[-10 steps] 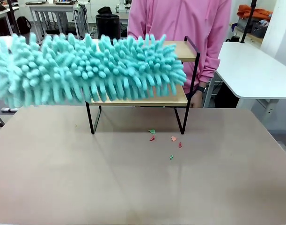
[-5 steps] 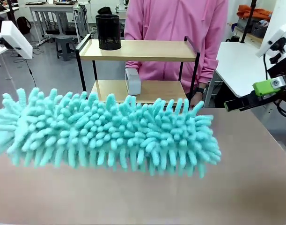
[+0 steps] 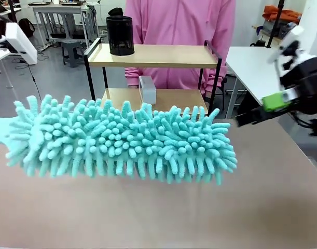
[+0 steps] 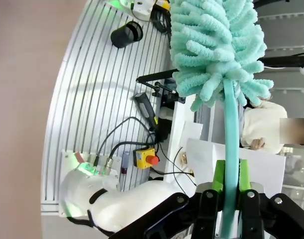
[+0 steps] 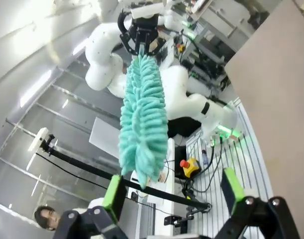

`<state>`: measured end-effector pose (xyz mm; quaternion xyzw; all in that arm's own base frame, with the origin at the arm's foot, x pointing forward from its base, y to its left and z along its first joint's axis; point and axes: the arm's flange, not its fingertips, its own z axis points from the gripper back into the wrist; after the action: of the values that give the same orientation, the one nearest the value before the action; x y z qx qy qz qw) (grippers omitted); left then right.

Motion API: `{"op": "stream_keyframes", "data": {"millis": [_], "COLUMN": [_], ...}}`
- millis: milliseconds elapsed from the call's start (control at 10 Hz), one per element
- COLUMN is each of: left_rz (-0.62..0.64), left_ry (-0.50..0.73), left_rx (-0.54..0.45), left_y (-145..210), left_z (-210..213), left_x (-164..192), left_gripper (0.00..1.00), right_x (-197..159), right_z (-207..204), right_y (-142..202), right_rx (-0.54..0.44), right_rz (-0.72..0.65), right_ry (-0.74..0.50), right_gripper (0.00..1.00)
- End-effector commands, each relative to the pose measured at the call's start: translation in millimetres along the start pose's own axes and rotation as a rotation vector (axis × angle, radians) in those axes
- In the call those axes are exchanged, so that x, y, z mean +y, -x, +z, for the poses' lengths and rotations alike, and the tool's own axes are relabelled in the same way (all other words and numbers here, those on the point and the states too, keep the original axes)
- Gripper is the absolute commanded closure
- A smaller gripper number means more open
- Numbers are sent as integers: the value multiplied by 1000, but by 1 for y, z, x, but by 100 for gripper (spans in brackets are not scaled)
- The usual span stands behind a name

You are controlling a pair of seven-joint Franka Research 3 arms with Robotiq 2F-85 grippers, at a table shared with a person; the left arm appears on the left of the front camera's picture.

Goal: Clean the shelf.
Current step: Hand the Duster back to the human.

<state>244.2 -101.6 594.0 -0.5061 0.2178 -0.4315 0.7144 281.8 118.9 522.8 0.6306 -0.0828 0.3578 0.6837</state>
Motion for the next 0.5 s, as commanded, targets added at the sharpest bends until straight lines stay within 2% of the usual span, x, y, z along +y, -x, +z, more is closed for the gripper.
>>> {"op": "stream_keyframes", "data": {"millis": [0,200,400], "left_rz": [3,28,36], "left_ry": [22,30,49], "left_rx": [-2,-9,-10], "left_y": [-8,-14,-20], "left_z": [3,5,3], "left_x": [8,19,29], "left_gripper": [88,88,88], "right_x": [-8,-9,-4], "right_z": [-41,-73,-103], "right_y": [-45,-53,-50], "right_rx": [93,184,317], "right_rz": [-46,-92,-112], "right_ry": [-27,-78,-96], "right_gripper": [0,0,0]}}
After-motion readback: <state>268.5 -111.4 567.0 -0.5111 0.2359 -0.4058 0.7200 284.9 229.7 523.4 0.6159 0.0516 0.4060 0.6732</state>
